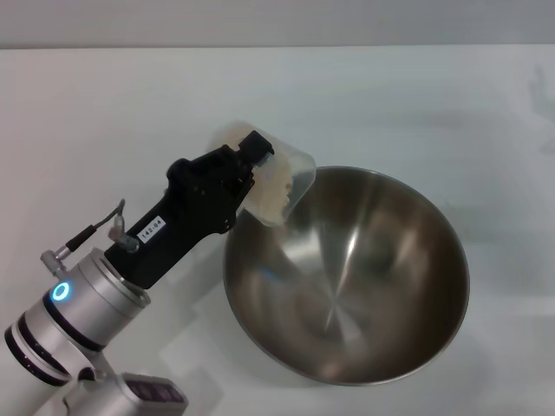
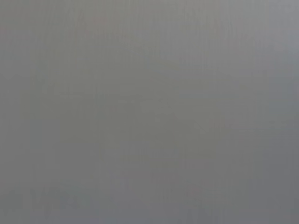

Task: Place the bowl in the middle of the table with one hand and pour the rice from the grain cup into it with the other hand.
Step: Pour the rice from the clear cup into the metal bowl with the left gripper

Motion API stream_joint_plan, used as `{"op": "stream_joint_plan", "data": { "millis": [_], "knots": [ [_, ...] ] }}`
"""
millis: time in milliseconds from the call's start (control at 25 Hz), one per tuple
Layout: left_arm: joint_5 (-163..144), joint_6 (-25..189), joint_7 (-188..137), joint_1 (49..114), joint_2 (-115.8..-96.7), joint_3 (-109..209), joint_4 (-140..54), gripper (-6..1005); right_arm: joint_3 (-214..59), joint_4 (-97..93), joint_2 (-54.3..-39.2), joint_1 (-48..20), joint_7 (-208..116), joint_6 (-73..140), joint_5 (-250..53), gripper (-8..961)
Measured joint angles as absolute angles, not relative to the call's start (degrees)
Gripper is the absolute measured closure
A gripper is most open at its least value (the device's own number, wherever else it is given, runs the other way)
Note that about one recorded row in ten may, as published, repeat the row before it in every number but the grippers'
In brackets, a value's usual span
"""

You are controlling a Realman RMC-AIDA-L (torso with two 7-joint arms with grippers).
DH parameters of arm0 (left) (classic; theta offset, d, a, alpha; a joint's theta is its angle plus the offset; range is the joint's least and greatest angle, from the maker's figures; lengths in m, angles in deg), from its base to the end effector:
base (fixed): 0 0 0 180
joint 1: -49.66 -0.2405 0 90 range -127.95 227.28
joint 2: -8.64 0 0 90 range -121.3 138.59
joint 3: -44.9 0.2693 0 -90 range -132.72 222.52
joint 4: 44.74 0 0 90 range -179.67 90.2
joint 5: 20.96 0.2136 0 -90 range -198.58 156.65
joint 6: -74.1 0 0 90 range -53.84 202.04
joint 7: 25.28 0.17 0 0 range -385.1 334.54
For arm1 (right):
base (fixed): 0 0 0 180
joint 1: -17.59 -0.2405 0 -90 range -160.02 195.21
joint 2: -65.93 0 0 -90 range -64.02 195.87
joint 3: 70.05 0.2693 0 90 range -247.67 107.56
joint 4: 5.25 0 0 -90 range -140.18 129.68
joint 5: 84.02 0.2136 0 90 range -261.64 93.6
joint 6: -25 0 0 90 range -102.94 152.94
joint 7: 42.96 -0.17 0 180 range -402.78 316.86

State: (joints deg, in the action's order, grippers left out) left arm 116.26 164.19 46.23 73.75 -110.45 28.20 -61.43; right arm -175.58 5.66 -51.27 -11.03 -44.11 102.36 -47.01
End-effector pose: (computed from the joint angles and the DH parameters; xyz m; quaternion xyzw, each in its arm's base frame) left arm -0.2208 0.2768 -0.0947 -0.6491 0.4857 -0.1356 0.5696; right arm 0.3077 0.3932 0.0596 -0.5886 0.1151 0.3563 0.7164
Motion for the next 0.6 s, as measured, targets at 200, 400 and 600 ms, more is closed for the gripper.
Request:
{"op": "stream_joint_plan", "data": {
  "millis": [200,400,600],
  "knots": [
    [118.2,164.4,58.6,74.4,-110.45,28.1,-61.2,966,-175.6,5.7,-51.16,-11.2,-41.6,102.4,-47.0,407],
    [120.7,164.6,67.2,74.8,-110.45,27.7,-61.0,967,-175.6,5.7,-51.15,-11.2,-41.3,102.4,-47.0,406],
    [123.4,164.9,75.3,75.6,-110.45,27.6,-61.0,968,-175.2,5.7,-51.14,-11.1,-41.2,102.4,-47.2,406]
  ]
}}
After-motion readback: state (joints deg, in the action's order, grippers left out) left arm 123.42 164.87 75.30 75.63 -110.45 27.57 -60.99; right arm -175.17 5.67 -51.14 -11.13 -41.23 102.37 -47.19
